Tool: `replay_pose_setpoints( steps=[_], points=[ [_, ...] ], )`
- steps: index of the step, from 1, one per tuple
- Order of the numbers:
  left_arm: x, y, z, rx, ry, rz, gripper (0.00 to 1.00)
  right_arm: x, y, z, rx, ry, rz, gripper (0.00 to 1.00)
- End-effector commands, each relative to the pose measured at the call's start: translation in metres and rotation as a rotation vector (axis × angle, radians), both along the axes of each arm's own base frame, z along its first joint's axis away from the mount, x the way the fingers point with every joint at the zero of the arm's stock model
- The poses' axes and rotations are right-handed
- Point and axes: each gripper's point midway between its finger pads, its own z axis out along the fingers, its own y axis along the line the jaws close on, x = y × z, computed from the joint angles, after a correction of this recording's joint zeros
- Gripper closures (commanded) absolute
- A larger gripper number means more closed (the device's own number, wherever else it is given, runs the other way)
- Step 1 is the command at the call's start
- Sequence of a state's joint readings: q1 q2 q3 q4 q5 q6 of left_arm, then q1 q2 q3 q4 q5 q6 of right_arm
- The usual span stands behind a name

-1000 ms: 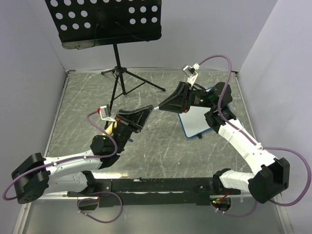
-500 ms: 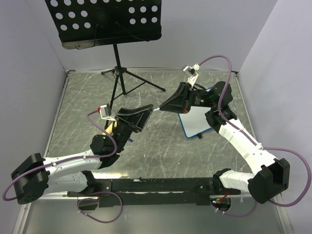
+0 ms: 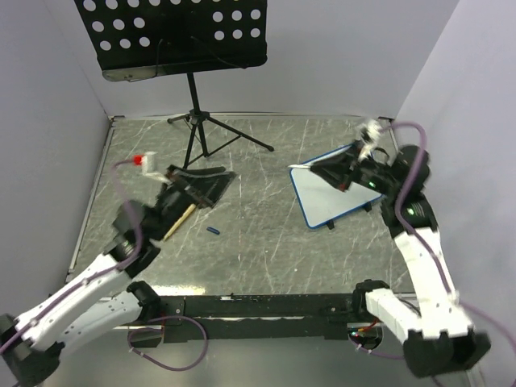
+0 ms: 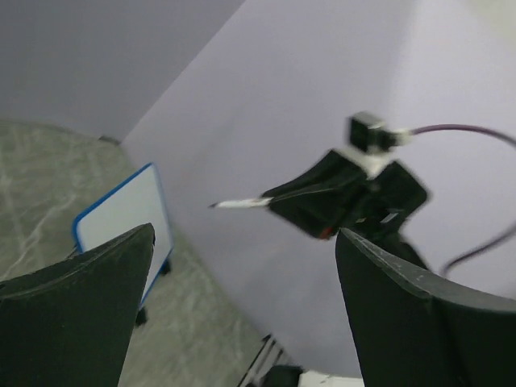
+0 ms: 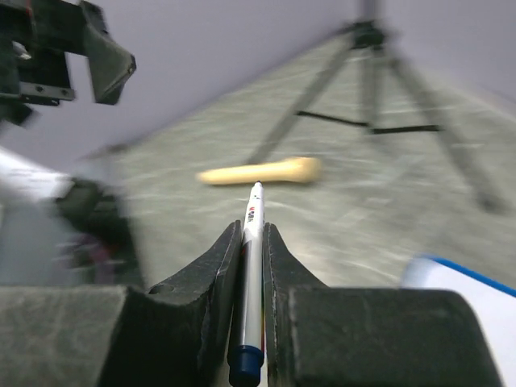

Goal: Write a sentence on the whiteboard
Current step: Pick up the whiteboard from the whiteboard stand.

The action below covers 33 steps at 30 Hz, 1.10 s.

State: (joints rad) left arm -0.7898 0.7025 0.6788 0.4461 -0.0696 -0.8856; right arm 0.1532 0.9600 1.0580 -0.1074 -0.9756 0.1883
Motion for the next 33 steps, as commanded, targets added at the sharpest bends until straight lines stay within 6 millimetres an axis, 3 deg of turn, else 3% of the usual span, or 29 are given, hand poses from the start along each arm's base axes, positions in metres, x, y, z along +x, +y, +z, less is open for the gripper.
replay_pose_setpoints(
  steps=[1, 2, 3, 4, 6, 7, 12, 14, 15, 17, 18, 20, 21, 28, 30, 33],
  points=[
    [0.019, -0.059, -0.119, 0.331, 0.222, -0.274, 0.03, 0.014, -0.062, -0.033, -0.144, -0.125, -0.235, 1.00],
    [0.023, -0.066, -0.128, 0.351, 0.215, -0.298, 0.03, 0.010, -0.066, -0.035, -0.148, -0.142, -0.248, 1.00],
    [0.029, -0.073, -0.128, 0.346, 0.169, -0.310, 0.03, 0.010, -0.069, -0.049, -0.152, -0.130, -0.251, 1.00],
    [0.039, -0.086, -0.158, 0.417, 0.181, -0.337, 0.03, 0.012, -0.079, -0.054, -0.151, -0.131, -0.284, 1.00],
    [0.052, -0.101, -0.163, 0.443, 0.124, -0.341, 0.03, 0.005, -0.083, -0.053, -0.143, -0.156, -0.281, 1.00],
    [0.060, -0.110, -0.183, 0.486, 0.120, -0.343, 0.03, 0.004, -0.086, -0.053, -0.154, -0.154, -0.289, 1.00],
    [0.073, -0.139, -0.200, 0.493, 0.026, -0.365, 0.03, 0.003, -0.086, -0.061, -0.137, -0.134, -0.280, 1.00],
    [0.078, -0.153, -0.219, 0.496, 0.028, -0.390, 0.01, 0.005, -0.088, -0.065, -0.136, -0.112, -0.285, 1.00],
    [0.081, -0.159, -0.239, 0.498, 0.058, -0.410, 0.01, 0.006, -0.089, -0.067, -0.132, -0.105, -0.287, 1.00],
    [0.085, -0.168, -0.233, 0.441, 0.007, -0.414, 0.03, 0.006, -0.089, -0.068, -0.127, -0.094, -0.282, 1.00],
    [0.088, -0.172, -0.249, 0.439, 0.037, -0.422, 0.03, 0.006, -0.090, -0.069, -0.124, -0.092, -0.283, 1.00],
    [0.098, -0.182, -0.244, 0.410, 0.012, -0.415, 0.07, 0.006, -0.090, -0.069, -0.120, -0.090, -0.280, 1.00],
    [0.103, -0.186, -0.255, 0.417, 0.033, -0.410, 0.08, 0.006, -0.090, -0.069, -0.120, -0.092, -0.282, 1.00],
    [0.129, -0.212, -0.250, 0.351, 0.019, -0.383, 0.18, 0.008, -0.091, -0.072, -0.118, -0.076, -0.278, 1.00],
    [0.135, -0.219, -0.265, 0.344, 0.069, -0.395, 0.23, 0.008, -0.091, -0.072, -0.118, -0.076, -0.276, 1.00],
    [0.145, -0.224, -0.271, 0.314, 0.101, -0.378, 0.28, 0.008, -0.092, -0.072, -0.117, -0.078, -0.280, 1.00]
  ],
)
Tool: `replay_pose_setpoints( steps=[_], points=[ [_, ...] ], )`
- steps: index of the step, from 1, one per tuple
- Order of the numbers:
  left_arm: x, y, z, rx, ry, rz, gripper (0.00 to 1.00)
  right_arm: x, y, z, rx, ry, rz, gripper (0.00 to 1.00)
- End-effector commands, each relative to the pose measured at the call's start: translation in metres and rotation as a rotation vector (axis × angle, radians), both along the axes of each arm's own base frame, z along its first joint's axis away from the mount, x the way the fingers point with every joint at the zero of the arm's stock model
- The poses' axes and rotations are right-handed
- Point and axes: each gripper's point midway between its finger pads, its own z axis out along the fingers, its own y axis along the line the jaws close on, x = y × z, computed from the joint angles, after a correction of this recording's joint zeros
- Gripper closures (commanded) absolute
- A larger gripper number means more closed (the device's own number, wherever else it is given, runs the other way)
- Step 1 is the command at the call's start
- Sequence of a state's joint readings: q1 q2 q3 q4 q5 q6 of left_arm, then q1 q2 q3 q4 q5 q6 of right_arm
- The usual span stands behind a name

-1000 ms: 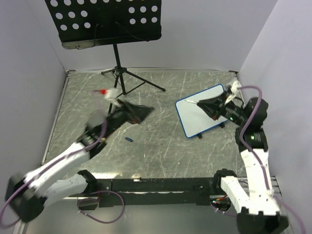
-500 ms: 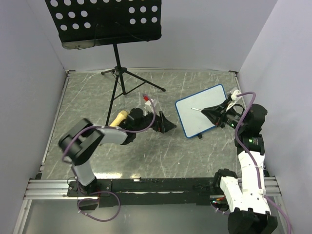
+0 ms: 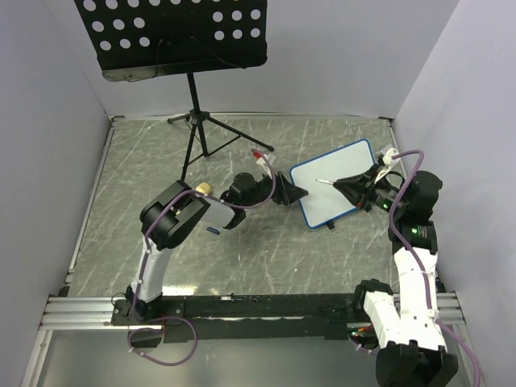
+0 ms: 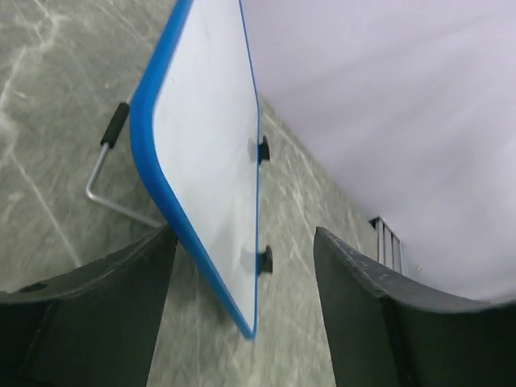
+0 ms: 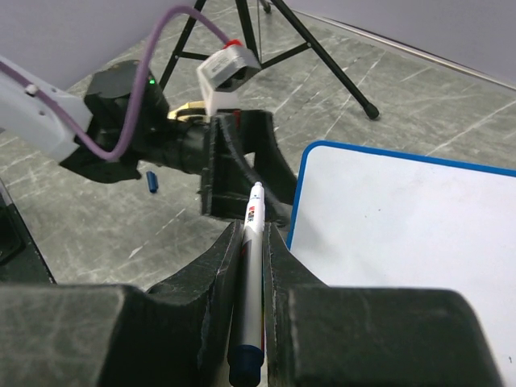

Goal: Write a sentence on the whiteboard
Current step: Pick up the whiteboard from the whiteboard stand.

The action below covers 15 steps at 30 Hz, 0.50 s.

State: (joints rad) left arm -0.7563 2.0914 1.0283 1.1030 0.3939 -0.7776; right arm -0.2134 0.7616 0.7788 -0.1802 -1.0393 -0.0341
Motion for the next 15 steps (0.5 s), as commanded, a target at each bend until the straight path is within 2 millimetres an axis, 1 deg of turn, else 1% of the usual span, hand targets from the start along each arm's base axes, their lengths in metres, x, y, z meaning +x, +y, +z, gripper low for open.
replay_pose_setpoints(
  steps=[1, 2, 3, 5, 6, 7, 9, 10, 11, 13, 15],
  points=[
    [0.014, -0.010, 0.008, -0.088, 0.013, 0.031, 0.32, 0.000, -0.001, 0.008, -0.007, -0.051, 0.011, 1.00],
    [0.014, -0.011, 0.008, -0.092, 0.016, 0.024, 0.36, -0.001, -0.001, 0.009, -0.006, -0.052, 0.013, 1.00],
    [0.014, -0.011, 0.004, -0.092, 0.028, 0.021, 0.38, -0.001, -0.001, 0.009, -0.006, -0.054, 0.014, 1.00],
    [0.012, -0.014, 0.007, -0.103, 0.020, -0.009, 0.56, -0.001, -0.001, 0.009, -0.003, -0.051, 0.017, 1.00],
    [0.011, -0.014, 0.005, -0.109, 0.036, -0.020, 0.65, -0.001, -0.001, 0.009, -0.003, -0.052, 0.018, 1.00],
    [0.012, -0.014, 0.011, -0.129, 0.024, -0.031, 0.78, -0.002, 0.000, 0.009, -0.002, -0.053, 0.023, 1.00],
    [0.010, -0.014, 0.011, -0.138, 0.032, -0.045, 0.88, -0.002, 0.000, 0.008, -0.001, -0.048, 0.026, 1.00],
    [0.010, -0.013, 0.014, -0.145, 0.021, -0.048, 0.98, -0.002, 0.000, 0.008, -0.001, -0.048, 0.028, 1.00],
    [0.009, -0.013, 0.016, -0.147, 0.013, -0.051, 0.99, -0.002, 0.000, 0.008, -0.002, -0.049, 0.028, 1.00],
    [0.007, -0.010, 0.028, -0.179, -0.022, -0.065, 0.99, -0.002, 0.000, 0.007, -0.001, -0.046, 0.026, 1.00],
    [0.004, -0.006, 0.045, -0.211, -0.051, -0.083, 0.99, -0.002, 0.000, 0.007, -0.001, -0.049, 0.029, 1.00]
  ],
)
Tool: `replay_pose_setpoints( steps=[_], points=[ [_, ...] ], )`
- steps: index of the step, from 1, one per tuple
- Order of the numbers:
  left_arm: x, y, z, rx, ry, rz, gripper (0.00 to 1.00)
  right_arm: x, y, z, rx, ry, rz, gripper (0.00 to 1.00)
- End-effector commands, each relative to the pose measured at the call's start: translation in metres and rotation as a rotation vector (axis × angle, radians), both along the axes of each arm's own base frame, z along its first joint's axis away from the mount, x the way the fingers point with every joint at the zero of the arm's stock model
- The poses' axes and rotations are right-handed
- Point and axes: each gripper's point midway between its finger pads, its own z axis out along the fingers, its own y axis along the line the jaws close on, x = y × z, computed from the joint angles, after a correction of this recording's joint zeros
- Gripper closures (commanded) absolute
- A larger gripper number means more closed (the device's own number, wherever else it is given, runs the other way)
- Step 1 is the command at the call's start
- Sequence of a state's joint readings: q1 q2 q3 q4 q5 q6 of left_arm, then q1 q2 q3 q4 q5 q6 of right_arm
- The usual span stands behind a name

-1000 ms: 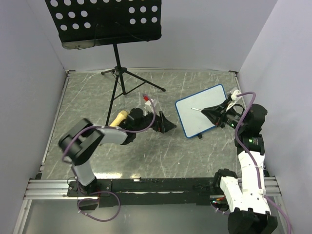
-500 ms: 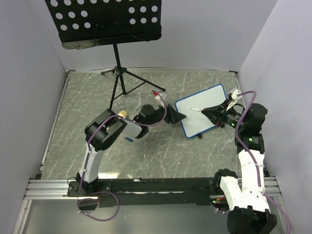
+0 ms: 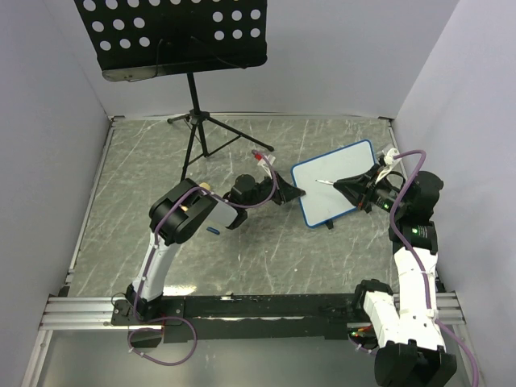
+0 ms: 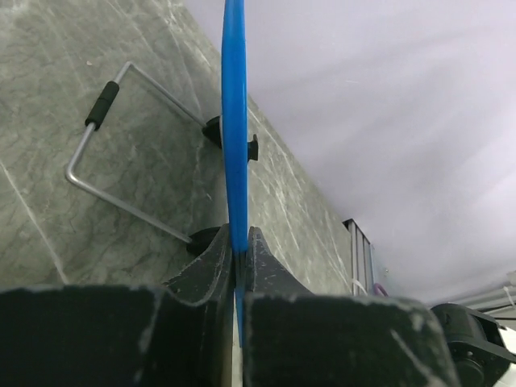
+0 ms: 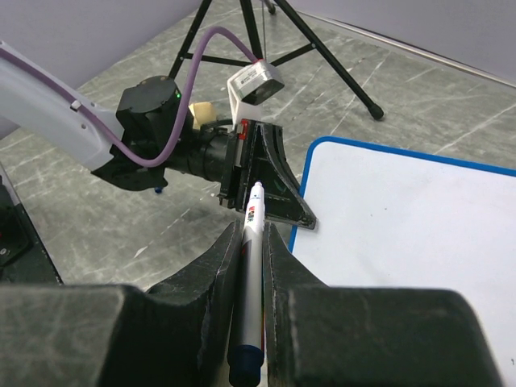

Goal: Write a sentence on the whiteboard
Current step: Pick up the whiteboard from the whiteboard stand, then put down the whiteboard on the whiteboard stand.

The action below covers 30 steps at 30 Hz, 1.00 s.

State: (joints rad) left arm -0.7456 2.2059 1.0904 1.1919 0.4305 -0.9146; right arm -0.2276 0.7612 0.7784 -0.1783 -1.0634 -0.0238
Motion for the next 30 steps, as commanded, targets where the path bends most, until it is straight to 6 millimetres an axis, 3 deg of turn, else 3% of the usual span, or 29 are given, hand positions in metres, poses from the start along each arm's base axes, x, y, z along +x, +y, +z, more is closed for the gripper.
replay_pose_setpoints(
  steps=[1, 8, 16, 17, 19, 20, 22, 23, 25, 26, 28, 29, 30],
  points=[
    [-0.003, 0.005, 0.065, -0.152, -0.159, -0.043, 0.99, -0.001, 0.001, 0.006, -0.010, -0.050, 0.023, 1.00],
    [-0.008, 0.014, 0.125, -0.204, -0.248, -0.057, 0.99, -0.003, 0.001, 0.008, -0.009, -0.058, 0.035, 1.00],
    [-0.015, 0.045, 0.159, -0.261, -0.295, -0.033, 0.99, -0.011, 0.003, 0.014, 0.002, -0.079, 0.067, 1.00],
    [-0.019, 0.049, 0.171, -0.274, -0.318, -0.035, 0.99, -0.012, 0.004, 0.014, 0.003, -0.081, 0.075, 1.00],
    [-0.022, 0.054, 0.172, -0.258, -0.311, -0.032, 0.99, -0.016, 0.007, 0.015, 0.008, -0.082, 0.105, 1.00],
    [-0.026, 0.059, 0.184, -0.264, -0.339, -0.026, 0.99, -0.018, 0.008, 0.015, 0.010, -0.084, 0.117, 1.00],
    [-0.030, 0.069, 0.183, -0.252, -0.336, -0.011, 0.99, -0.024, 0.012, 0.019, 0.007, -0.105, 0.146, 1.00],
    [-0.036, 0.078, 0.195, -0.258, -0.352, 0.004, 0.99, -0.029, 0.015, 0.020, 0.008, -0.112, 0.178, 1.00],
    [-0.036, 0.094, 0.187, -0.229, -0.327, 0.048, 0.99, -0.035, 0.018, 0.023, 0.004, -0.132, 0.211, 1.00],
    [-0.042, 0.103, 0.197, -0.222, -0.339, 0.067, 0.99, -0.042, 0.022, 0.026, 0.017, -0.128, 0.250, 1.00],
    [-0.047, 0.120, 0.185, -0.186, -0.313, 0.107, 0.99, -0.048, 0.025, 0.032, 0.025, -0.133, 0.273, 1.00],
    [-0.057, 0.131, 0.199, -0.201, -0.344, 0.119, 0.99, -0.052, 0.027, 0.032, 0.028, -0.127, 0.289, 1.00],
    [-0.059, 0.138, 0.181, -0.162, -0.297, 0.133, 0.99, -0.056, 0.030, 0.034, 0.023, -0.133, 0.314, 1.00]
  ],
)
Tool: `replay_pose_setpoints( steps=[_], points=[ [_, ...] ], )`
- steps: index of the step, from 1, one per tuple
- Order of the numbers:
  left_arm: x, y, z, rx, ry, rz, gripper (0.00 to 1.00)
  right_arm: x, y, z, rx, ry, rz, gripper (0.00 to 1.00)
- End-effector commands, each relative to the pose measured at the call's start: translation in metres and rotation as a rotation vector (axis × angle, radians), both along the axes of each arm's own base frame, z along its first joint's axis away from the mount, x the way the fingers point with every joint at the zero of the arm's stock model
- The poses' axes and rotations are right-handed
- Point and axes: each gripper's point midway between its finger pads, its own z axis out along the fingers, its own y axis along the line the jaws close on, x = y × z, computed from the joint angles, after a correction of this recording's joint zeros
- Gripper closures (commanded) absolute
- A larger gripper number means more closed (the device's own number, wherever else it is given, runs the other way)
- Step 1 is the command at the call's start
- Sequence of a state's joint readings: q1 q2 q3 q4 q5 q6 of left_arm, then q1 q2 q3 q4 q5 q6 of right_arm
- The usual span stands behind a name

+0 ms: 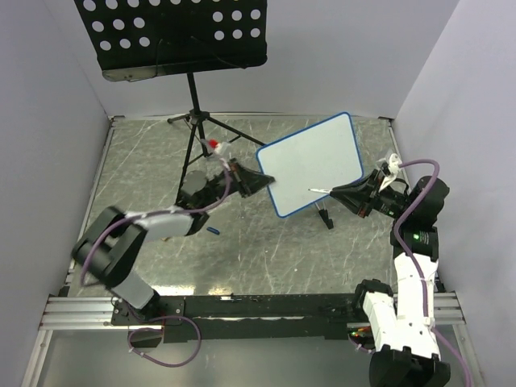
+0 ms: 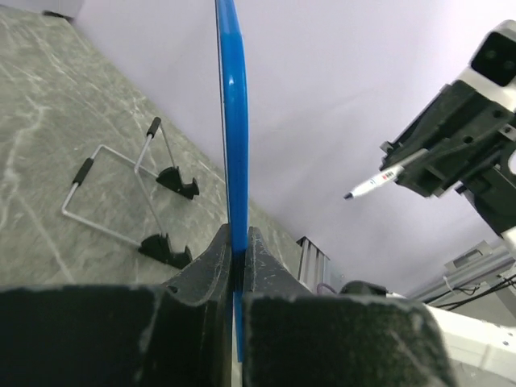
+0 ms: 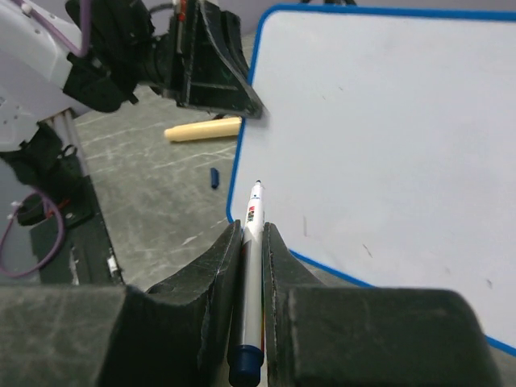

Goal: Write a sentence on the whiteboard
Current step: Put down the whiteboard on the whiteboard stand.

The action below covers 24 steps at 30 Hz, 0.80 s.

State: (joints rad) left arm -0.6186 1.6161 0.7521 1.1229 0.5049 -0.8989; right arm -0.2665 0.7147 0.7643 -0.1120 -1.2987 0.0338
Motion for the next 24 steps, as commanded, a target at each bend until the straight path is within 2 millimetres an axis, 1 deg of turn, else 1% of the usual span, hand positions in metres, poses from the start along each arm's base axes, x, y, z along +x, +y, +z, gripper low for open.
replay_pose_setpoints(
  steps=[1, 2, 3, 4, 6, 7, 9, 10, 11, 12, 13, 14, 15, 16, 17, 18, 19, 22, 24],
  points=[
    [-0.024, 0.040, 0.045, -0.061, -0.130, 0.080, 0.99, -0.024, 0.014, 0.023, -0.020, -0.092, 0.136, 1.00],
    [-0.035, 0.049, 0.057, -0.074, -0.159, 0.085, 0.99, -0.025, 0.016, 0.026, -0.023, -0.094, 0.147, 1.00],
    [-0.042, 0.054, 0.040, -0.041, -0.117, 0.087, 0.99, -0.027, 0.017, 0.023, -0.032, -0.084, 0.156, 1.00],
    [-0.054, 0.063, 0.050, -0.053, -0.141, 0.090, 0.99, -0.032, 0.022, 0.033, -0.044, -0.105, 0.181, 1.00],
    [-0.066, 0.072, 0.027, -0.008, -0.087, 0.093, 0.99, -0.035, 0.027, 0.039, -0.063, -0.102, 0.194, 1.00],
    [-0.078, 0.081, 0.038, -0.028, -0.115, 0.102, 0.99, -0.042, 0.036, 0.041, -0.071, -0.106, 0.235, 1.00],
    [-0.086, 0.091, 0.013, 0.014, -0.065, 0.125, 0.99, -0.045, 0.043, 0.043, -0.098, -0.106, 0.246, 1.00],
    [-0.094, 0.100, 0.021, -0.013, -0.083, 0.151, 0.99, -0.053, 0.053, 0.041, -0.102, -0.104, 0.293, 1.00],
    [-0.097, 0.105, 0.006, 0.008, -0.054, 0.165, 0.99, -0.055, 0.057, 0.041, -0.108, -0.107, 0.305, 1.00],
    [-0.099, 0.109, -0.004, 0.028, -0.031, 0.177, 0.99, -0.055, 0.060, 0.039, -0.111, -0.102, 0.314, 1.00],
    [-0.103, 0.117, 0.000, 0.006, -0.038, 0.201, 0.99, -0.054, 0.064, 0.035, -0.116, -0.092, 0.322, 1.00],
    [-0.107, 0.120, -0.013, 0.014, -0.019, 0.206, 0.99, -0.053, 0.065, 0.033, -0.119, -0.086, 0.320, 1.00],
    [-0.112, 0.125, -0.012, -0.006, -0.018, 0.215, 0.99, -0.051, 0.065, 0.031, -0.119, -0.080, 0.317, 1.00],
    [-0.112, 0.129, -0.024, 0.004, 0.005, 0.233, 0.99, -0.049, 0.065, 0.028, -0.120, -0.069, 0.315, 1.00],
    [-0.114, 0.131, -0.027, 0.004, 0.009, 0.239, 0.99, -0.047, 0.065, 0.026, -0.124, -0.067, 0.312, 1.00],
    [-0.117, 0.134, -0.025, -0.015, 0.006, 0.241, 0.99, -0.047, 0.065, 0.025, -0.125, -0.065, 0.313, 1.00],
    [-0.119, 0.136, -0.033, -0.019, 0.017, 0.245, 0.99, -0.046, 0.064, 0.024, -0.123, -0.062, 0.307, 1.00],
    [-0.123, 0.138, -0.030, -0.056, 0.006, 0.237, 0.99, -0.045, 0.065, 0.019, -0.122, -0.055, 0.305, 1.00],
    [-0.127, 0.135, -0.027, -0.062, -0.001, 0.208, 0.99, -0.045, 0.064, 0.014, -0.126, -0.051, 0.299, 1.00]
  ],
)
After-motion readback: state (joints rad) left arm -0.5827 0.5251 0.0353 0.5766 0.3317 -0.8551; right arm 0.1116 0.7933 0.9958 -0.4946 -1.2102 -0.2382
